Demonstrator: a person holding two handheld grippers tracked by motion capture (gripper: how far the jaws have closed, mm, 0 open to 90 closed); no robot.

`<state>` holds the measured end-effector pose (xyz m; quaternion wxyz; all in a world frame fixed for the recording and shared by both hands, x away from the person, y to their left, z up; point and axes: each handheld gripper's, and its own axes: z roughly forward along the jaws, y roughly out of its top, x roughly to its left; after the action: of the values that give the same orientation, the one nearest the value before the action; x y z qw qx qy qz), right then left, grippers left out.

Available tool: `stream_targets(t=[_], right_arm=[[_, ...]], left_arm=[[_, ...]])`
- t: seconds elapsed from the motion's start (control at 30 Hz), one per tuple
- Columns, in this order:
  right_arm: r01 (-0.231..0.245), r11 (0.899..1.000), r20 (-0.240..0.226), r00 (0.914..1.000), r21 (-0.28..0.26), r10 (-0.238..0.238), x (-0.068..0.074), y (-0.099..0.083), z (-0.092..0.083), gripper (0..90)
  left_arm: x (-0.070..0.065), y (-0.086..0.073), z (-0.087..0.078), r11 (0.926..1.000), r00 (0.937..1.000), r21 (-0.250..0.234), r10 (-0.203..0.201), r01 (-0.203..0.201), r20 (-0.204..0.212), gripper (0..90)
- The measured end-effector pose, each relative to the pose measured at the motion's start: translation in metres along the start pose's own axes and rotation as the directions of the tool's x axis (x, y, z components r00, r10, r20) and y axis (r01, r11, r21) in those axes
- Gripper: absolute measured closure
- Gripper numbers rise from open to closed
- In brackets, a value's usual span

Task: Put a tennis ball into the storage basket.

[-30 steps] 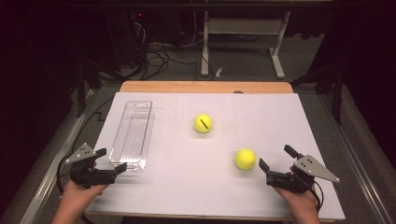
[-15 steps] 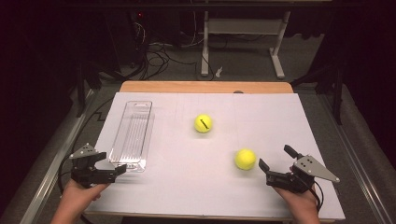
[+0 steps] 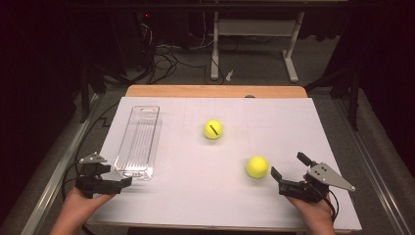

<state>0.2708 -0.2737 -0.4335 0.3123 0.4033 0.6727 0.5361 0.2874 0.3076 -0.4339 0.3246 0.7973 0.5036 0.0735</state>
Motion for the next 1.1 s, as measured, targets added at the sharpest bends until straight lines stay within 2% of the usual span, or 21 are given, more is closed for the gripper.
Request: stream_targets(t=[0.3, 0.4, 0.43, 0.63, 0.77, 0.9, 1.03, 1.07, 1.1], right_arm=[[0.002, 1.000, -0.003, 1.0000, 0.002, -0.002, 0.000, 0.000, 0.000, 0.1], [0.001, 1.000, -0.003, 1.0000, 0.004, -0.001, 0.000, 0.000, 0.001, 0.1], [0.002, 1.000, -0.004, 1.0000, 0.004, -0.002, 0.000, 0.000, 0.001, 0.1], [0.008, 1.000, -0.006, 0.9999, 0.008, -0.008, 0.001, -0.001, 0.002, 0.1], [0.009, 1.000, -0.007, 0.9999, 0.011, -0.009, 0.002, -0.001, 0.002, 0.1], [-0.001, 1.000, -0.005, 1.0000, 0.008, 0.001, 0.002, -0.001, 0.001, 0.1], [0.000, 1.000, -0.010, 0.9999, 0.013, 0.000, 0.001, -0.002, 0.001, 0.1], [0.000, 1.000, -0.010, 0.9999, 0.013, 0.000, 0.001, -0.002, 0.001, 0.1], [-0.006, 1.000, -0.013, 0.9999, 0.009, 0.006, 0.001, -0.001, 0.001, 0.1]], left_arm=[[-0.005, 0.002, 0.004, 0.9968, 0.9999, 0.080, 0.010, -0.009, -0.011, 0.5], [-0.006, 0.002, 0.006, 0.9938, 0.9998, 0.110, 0.017, -0.016, -0.013, 0.7], [-0.006, 0.000, 0.007, 0.9900, 0.9996, 0.140, 0.022, -0.019, -0.018, 0.6], [-0.007, 0.001, 0.009, 0.9851, 0.9997, 0.171, 0.019, -0.016, -0.015, 0.8], [-0.009, 0.001, 0.011, 0.9785, 0.9996, 0.205, 0.024, -0.021, -0.015, 0.8], [-0.011, 0.002, 0.010, 0.9671, 0.9993, 0.253, 0.034, -0.029, -0.015, 0.8], [-0.014, 0.006, 0.005, 0.9657, 0.9988, 0.257, 0.044, -0.036, -0.023, 0.8], [-0.015, 0.006, 0.005, 0.9620, 0.9987, 0.270, 0.045, -0.038, -0.021, 0.8], [-0.015, 0.006, 0.005, 0.9534, 0.9981, 0.298, 0.058, -0.048, -0.023, 0.7]])
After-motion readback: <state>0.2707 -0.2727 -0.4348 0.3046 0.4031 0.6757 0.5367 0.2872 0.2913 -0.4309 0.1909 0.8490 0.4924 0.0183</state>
